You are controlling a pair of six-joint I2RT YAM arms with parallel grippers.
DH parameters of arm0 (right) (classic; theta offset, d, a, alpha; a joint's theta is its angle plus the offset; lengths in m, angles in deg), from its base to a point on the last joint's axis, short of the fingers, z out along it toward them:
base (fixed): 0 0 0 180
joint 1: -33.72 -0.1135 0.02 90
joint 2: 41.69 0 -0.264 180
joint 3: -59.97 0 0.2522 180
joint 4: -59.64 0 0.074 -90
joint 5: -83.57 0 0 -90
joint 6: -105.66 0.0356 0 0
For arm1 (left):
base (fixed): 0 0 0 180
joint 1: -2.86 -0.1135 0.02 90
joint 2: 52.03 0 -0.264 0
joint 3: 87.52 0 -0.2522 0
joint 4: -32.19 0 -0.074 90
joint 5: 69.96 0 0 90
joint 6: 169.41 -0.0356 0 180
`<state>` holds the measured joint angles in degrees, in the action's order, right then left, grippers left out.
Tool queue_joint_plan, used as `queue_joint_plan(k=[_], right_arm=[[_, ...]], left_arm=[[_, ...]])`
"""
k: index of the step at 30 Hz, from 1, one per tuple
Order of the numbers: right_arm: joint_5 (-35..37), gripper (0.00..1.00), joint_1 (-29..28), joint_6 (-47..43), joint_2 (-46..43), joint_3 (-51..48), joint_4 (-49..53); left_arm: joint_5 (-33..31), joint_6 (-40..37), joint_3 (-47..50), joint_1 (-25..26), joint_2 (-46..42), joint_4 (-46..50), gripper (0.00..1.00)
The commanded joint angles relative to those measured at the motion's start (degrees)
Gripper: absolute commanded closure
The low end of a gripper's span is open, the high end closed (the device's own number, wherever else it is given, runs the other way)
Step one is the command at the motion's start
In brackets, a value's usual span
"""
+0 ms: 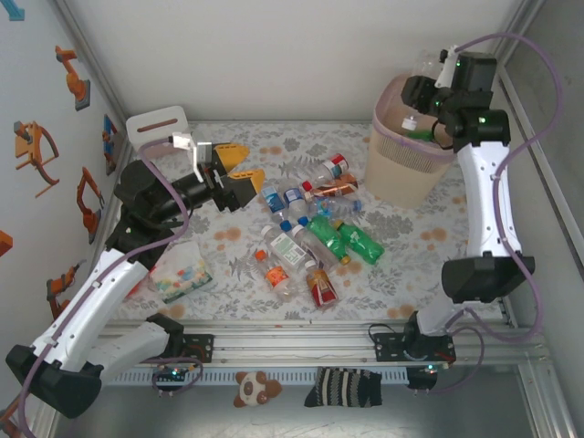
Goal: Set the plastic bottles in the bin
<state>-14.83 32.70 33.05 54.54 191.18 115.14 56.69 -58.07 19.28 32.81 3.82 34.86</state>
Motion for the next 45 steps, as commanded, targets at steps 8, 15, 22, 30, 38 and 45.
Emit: queue_joint_plan(k=[8,15,22,30,38,45], right_arm=[[10.76,0.63,3.80,2.28,12.98,11.40,8.36],[13.26,0.63,3.92,3.14,18.08,10.45,12.34],[13.44,0.61,3.87,4.42,21.52,7.49,12.84],[12.56,0.56,4.00,6.91,25.72,6.11,13.42],[12.01,0.43,4.01,8.38,28.45,5.81,13.97],[13.83,0.22,4.09,7.95,24.79,6.38,14.64]], left_arm=[[-0.95,-0.78,1.73,-0.54,-0.37,-0.49,0.12],[-1.72,-0.19,2.97,-0.68,0.62,-0.74,0.13],[-2.01,-0.09,3.03,-0.82,2.04,1.07,0.14],[-2.54,0.63,4.24,-0.84,2.71,1.33,0.14],[-3.50,0.17,3.37,-0.85,4.40,4.62,0.15],[-7.00,0.10,2.38,-0.69,5.93,9.35,0.16]])
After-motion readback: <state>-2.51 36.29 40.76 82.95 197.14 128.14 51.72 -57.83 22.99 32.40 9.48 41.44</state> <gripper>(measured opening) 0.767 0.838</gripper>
